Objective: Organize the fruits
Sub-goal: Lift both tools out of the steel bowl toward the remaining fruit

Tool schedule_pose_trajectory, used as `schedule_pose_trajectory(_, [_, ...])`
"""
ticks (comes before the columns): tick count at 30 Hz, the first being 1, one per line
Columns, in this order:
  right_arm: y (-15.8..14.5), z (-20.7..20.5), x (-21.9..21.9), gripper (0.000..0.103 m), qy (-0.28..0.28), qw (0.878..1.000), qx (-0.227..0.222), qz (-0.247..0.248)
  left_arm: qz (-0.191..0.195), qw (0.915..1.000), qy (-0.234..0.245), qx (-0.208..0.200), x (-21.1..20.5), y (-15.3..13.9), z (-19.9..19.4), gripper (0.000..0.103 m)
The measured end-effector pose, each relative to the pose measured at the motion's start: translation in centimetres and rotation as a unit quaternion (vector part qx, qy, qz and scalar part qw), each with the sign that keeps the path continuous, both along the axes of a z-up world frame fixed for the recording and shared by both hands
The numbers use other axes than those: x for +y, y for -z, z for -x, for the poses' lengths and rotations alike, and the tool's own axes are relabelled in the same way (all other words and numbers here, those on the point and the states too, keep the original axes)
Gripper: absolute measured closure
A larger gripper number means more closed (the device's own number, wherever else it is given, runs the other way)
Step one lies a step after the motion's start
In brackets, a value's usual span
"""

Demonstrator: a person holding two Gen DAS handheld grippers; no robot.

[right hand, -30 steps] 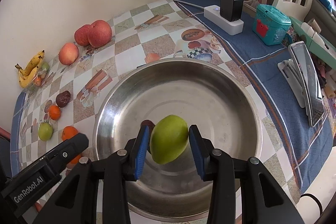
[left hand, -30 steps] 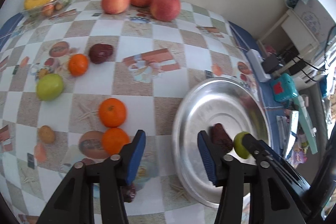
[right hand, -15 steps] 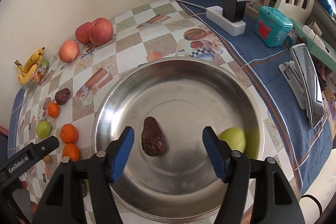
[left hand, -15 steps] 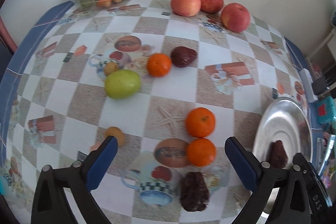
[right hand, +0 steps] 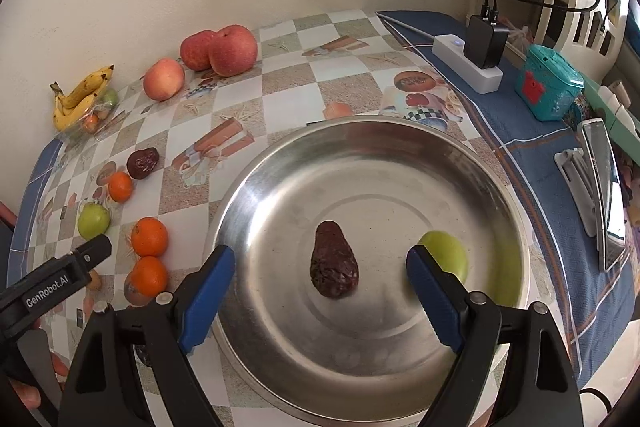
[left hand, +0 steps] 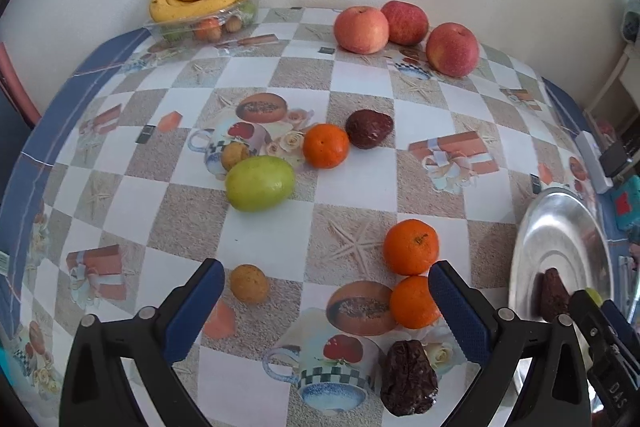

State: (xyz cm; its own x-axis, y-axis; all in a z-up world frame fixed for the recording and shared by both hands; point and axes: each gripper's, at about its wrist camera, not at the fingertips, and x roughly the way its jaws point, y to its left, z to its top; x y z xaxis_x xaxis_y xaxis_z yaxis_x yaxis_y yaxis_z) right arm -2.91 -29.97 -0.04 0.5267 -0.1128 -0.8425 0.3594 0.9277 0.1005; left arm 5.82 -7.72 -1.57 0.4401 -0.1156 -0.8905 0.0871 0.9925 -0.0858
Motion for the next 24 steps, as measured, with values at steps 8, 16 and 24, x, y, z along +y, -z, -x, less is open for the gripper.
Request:
schedule_pose_trajectory(8, [0.4, 0.4, -0.2, 0.015, 0.014, 1.0, 0.006, -0.018, 0.003, 0.9998, -0.004, -0.021, 1.1, -1.2, 0.5, 0.0])
schedule_pose_trajectory(16, [0.0, 0.3, 0.9, 0.015, -0.001, 1.0, -0.003, 0.003, 0.0, 0.999, -0.006, -0.045, 3.0, -2.6, 1.0, 0.0])
schedule_pose_trajectory(24, [-0.9, -0.2, 3.4, 0.015, -0.041, 0.998, -0.03, -0.033, -0.002, 0.9986, -0.026, -0.046, 6.0, -3.3, 1.1, 0.0])
